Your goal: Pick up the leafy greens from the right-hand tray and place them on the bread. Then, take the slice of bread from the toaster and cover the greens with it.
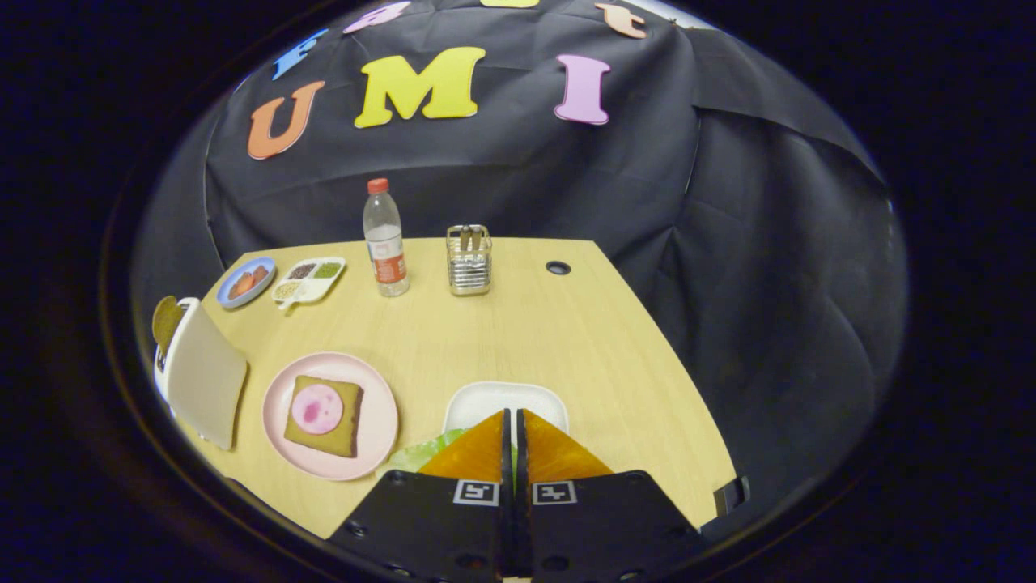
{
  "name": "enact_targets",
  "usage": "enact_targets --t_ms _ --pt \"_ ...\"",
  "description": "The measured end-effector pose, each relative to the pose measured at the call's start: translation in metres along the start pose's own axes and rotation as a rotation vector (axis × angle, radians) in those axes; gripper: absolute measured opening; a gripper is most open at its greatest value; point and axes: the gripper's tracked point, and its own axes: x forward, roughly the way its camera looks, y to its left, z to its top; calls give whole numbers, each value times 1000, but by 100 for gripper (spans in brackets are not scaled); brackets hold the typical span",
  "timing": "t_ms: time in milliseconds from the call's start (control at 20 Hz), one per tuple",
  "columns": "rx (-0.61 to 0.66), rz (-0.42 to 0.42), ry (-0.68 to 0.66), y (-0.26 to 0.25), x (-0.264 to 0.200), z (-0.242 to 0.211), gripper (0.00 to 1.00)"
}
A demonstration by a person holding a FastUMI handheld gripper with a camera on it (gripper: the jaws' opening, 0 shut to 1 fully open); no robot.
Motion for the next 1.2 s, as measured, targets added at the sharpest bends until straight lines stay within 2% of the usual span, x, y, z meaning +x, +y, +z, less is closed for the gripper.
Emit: enact_targets --t_ms 150,200,400,450,550,750,1000,1100,1200 --pt "-5 32 24 13 5 -17 1" --pt "-11 50 36 21 6 -26 20" --pt "-48 103 106 49 19 -66 69" --pt "-34 120 130 56 23 -75 72" --pt "1 145 173 67 31 -88 71" --pt "64 141 240 76 48 -97 71" --pt "17 120 255 81 53 -99 73" --pt "-13 111 257 82 55 -101 65" --pt "23 150 258 92 60 -103 58"
